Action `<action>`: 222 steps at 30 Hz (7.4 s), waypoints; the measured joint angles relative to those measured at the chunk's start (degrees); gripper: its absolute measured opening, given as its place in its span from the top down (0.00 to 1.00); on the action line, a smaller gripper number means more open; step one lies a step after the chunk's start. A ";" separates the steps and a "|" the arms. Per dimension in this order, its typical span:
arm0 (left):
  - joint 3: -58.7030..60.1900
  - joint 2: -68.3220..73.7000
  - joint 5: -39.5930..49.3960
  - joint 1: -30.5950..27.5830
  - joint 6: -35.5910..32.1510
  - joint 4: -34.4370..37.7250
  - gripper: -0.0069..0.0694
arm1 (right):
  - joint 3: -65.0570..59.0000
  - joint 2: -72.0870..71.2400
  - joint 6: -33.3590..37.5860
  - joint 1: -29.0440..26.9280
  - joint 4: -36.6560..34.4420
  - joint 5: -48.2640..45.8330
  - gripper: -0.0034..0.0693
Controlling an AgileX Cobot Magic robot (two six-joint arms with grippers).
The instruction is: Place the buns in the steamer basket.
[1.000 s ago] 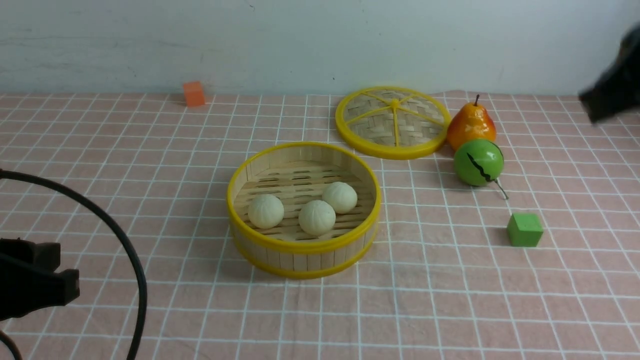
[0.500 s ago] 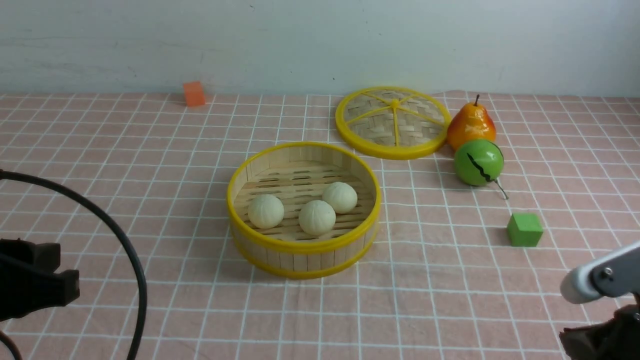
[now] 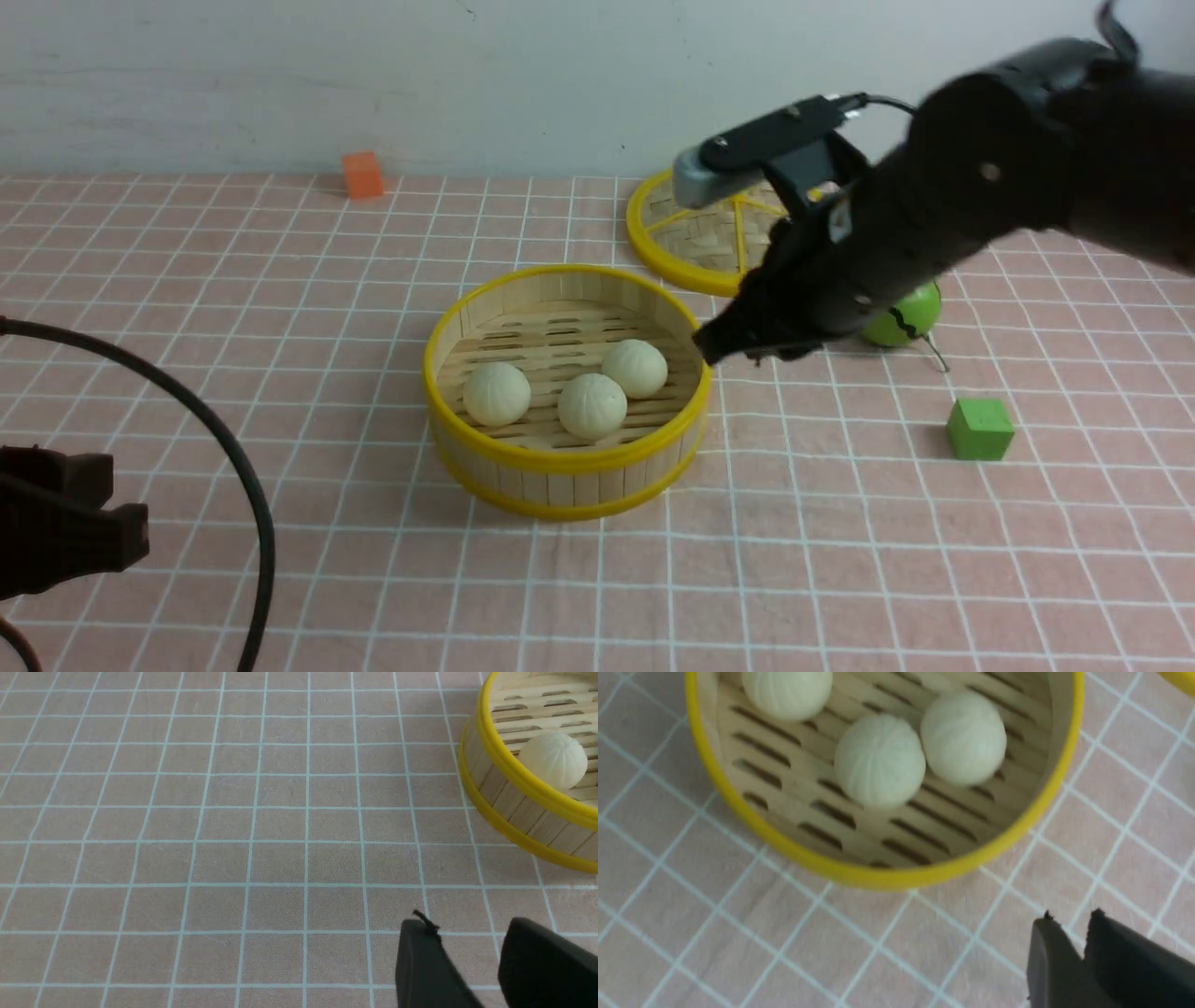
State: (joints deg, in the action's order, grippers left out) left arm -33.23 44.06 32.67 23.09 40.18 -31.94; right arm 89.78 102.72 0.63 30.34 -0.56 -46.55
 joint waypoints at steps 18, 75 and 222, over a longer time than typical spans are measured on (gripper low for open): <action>0.00 0.00 -1.95 0.00 0.00 0.00 0.60 | 47.13 34.33 5.94 -4.56 -11.20 -24.07 0.46; -1.01 -9.56 -8.32 0.00 -0.28 9.50 0.83 | 46.39 23.37 20.54 -4.49 -11.56 -24.79 0.34; 34.96 -44.65 -9.70 -20.53 -27.51 35.83 0.93 | -90.56 -103.30 -8.14 -26.86 -4.53 23.49 0.84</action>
State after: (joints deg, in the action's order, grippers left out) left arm 1.73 -0.59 22.97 2.56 12.67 3.89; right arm -0.78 -0.58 -7.51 3.48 -5.09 -23.07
